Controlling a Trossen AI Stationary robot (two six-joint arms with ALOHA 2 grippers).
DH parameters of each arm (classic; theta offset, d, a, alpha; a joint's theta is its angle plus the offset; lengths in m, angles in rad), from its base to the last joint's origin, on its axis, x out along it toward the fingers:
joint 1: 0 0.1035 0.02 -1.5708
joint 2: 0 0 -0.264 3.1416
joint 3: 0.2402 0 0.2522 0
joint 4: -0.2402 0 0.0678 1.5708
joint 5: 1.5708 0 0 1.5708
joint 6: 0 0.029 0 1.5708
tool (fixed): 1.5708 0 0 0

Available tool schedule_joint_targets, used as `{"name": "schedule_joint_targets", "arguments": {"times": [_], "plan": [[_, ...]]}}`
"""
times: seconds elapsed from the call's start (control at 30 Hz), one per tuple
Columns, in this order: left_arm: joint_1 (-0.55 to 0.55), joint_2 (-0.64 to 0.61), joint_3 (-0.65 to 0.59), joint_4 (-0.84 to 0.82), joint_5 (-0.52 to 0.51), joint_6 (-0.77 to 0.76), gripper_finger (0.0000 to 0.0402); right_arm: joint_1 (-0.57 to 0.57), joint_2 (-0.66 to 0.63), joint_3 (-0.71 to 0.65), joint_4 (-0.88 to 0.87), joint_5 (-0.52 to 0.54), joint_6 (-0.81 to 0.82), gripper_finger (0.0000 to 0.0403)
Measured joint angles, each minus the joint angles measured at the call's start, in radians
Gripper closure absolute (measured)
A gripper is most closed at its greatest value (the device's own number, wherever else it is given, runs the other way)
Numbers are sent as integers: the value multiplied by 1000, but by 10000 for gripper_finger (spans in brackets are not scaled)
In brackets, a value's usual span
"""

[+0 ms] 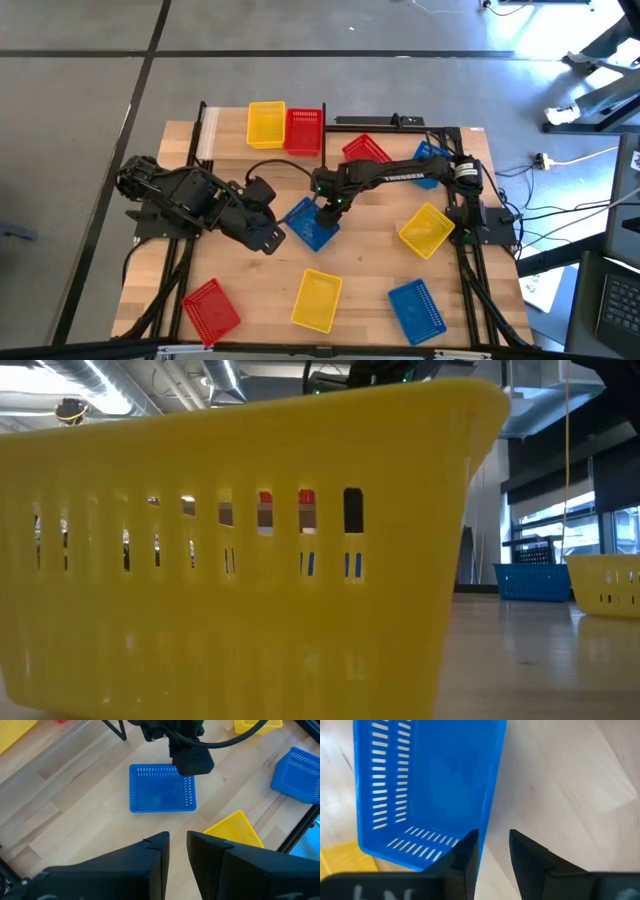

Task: Stack baskets on shelf by color
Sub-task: Put the middle blue bin on the shelf

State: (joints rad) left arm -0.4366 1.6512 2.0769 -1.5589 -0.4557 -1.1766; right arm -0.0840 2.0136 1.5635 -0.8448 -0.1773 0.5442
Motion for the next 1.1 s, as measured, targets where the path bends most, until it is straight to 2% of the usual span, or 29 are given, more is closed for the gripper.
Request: {"name": "schedule_joint_targets", "arguments": {"times": [0.27,1.0,1.1], "plan": [[0,0,0,0,0,0,343,-1,0,0,0,-48,-1,298],[0,0,0,0,0,1,343,-1,10,0,-12,-36,26,298],[-1,0,0,0,0,1,343,-1,17,0,-11,-63,26,298]]}}
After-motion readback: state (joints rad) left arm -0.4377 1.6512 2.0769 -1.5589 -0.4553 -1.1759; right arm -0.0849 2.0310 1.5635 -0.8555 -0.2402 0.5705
